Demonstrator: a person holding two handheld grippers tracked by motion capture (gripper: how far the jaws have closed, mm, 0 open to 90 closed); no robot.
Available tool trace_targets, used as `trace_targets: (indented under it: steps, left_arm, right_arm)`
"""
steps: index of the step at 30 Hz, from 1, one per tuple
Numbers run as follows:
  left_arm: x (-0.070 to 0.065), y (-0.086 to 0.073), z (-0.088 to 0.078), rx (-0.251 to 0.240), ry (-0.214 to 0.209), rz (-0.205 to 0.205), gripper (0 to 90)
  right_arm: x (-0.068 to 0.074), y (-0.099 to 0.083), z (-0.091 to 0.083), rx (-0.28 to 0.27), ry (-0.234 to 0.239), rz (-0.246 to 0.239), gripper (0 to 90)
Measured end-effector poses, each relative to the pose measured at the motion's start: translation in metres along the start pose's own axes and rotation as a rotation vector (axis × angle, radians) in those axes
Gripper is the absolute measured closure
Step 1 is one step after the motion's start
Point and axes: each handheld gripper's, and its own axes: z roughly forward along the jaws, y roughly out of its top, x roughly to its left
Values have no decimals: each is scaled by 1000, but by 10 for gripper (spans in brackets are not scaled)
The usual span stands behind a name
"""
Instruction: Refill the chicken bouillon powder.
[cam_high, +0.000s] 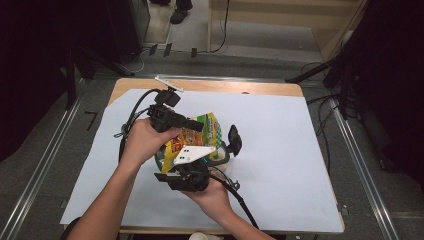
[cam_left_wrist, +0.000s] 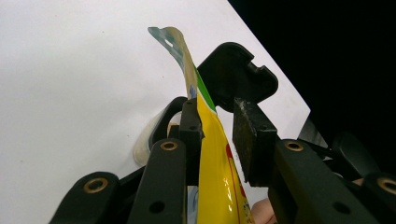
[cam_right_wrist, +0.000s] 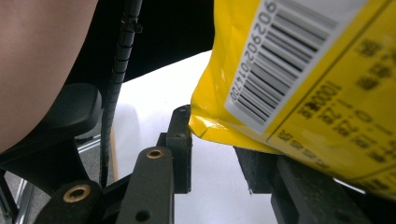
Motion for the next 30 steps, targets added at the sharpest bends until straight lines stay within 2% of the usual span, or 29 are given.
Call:
trace_targets:
  steps: [30]
  left_arm:
    - [2, 0, 0, 0, 3, -5, 743]
  right_arm:
    - [0, 0, 0, 2, -8, -6, 693]
